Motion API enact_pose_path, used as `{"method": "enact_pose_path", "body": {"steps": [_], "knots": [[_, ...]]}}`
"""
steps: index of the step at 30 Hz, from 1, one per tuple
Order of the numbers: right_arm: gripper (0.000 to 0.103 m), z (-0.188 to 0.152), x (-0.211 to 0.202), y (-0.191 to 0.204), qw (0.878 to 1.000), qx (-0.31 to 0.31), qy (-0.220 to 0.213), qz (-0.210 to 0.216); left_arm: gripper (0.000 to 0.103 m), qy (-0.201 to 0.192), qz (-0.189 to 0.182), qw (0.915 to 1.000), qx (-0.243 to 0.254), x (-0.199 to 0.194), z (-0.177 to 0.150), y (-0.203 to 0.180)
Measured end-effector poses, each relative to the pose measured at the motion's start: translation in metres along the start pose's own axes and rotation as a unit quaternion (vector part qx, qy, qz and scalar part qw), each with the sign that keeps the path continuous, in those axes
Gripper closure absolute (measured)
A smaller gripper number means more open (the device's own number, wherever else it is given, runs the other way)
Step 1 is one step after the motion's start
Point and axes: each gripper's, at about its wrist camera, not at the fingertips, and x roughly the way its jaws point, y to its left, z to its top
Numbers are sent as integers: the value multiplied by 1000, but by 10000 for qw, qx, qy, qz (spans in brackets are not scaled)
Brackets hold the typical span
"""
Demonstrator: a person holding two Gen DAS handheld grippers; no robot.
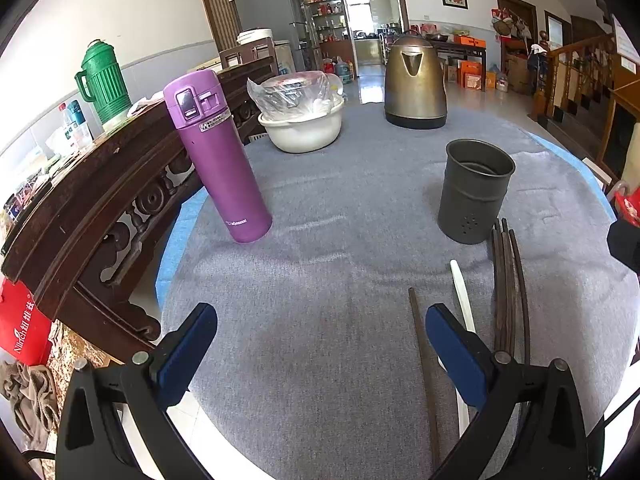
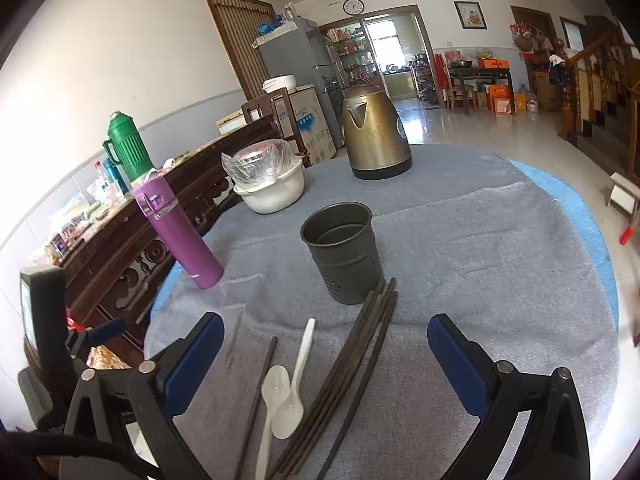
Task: Organize utensils
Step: 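Move both tools toward the white spoons beside the grey cup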
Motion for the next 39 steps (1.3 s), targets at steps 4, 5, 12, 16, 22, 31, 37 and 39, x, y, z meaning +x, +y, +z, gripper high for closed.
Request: {"method": "enact_pose_path", "body": {"steps": [4,5,12,16,22,31,37,39], "knots": [[0,-5,-4,0,9998,-116,89,-98,0,112,28,9998,166,-2,-12,-1],[0,-8,-4,-1,9999,-90,115,-85,0,162,31,9996,207,-2,-15,-2],[0,-34,-20,-11,9987,118,485,-117,0,343,-82,9991,226,-17,-38,-1],[0,-46,-38,-6,9987,184,472,-86,0,50,-77,9997,221,-48,-45,-3],[0,-59,-78,14,9994,19,346,-8,0,-207,-26,9996,189,-92,-57,-2],[0,-84,-130,33,9993,-242,189,204,0,-414,141,9990,65,-147,-76,-2],[0,-93,-161,33,9993,-365,-53,51,0,-465,193,9987,48,-165,-84,-5],[0,-92,-169,32,9990,-400,-173,-54,0,-445,192,9988,66,-162,-82,-8]]}}
